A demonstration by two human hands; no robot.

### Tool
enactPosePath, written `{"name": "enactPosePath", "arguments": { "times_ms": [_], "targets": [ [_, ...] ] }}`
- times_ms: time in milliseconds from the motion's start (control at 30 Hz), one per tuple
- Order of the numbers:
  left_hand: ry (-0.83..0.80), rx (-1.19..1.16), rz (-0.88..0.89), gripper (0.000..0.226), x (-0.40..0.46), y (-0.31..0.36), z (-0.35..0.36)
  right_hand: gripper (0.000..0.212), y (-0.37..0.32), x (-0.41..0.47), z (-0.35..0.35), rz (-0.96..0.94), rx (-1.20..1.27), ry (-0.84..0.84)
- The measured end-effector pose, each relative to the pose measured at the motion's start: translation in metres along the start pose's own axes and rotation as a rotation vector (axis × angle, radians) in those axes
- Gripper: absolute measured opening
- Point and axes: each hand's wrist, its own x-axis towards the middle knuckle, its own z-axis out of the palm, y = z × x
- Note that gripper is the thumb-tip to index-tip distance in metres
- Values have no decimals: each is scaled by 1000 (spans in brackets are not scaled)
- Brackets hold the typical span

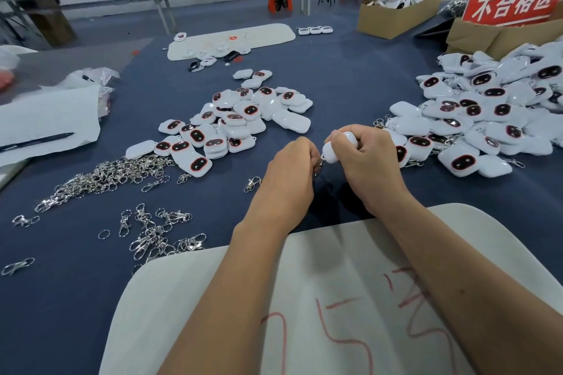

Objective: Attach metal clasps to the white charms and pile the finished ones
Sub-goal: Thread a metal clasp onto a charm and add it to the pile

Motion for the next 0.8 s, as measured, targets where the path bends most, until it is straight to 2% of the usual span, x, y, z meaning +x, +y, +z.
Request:
{"name": "enactPosePath", "arguments": {
  "times_ms": [400, 600, 800],
  "targets": [
    [-14, 126, 26, 28, -1, 4, 2, 35, -5, -4, 3, -63, -85, 31],
    [104, -60, 117, 17, 1, 3, 3, 31, 0, 0, 0, 124, 245, 17],
    [181, -174, 190, 13, 1, -3, 1, 33, 1, 4, -2, 202, 380, -37]
  ]
}}
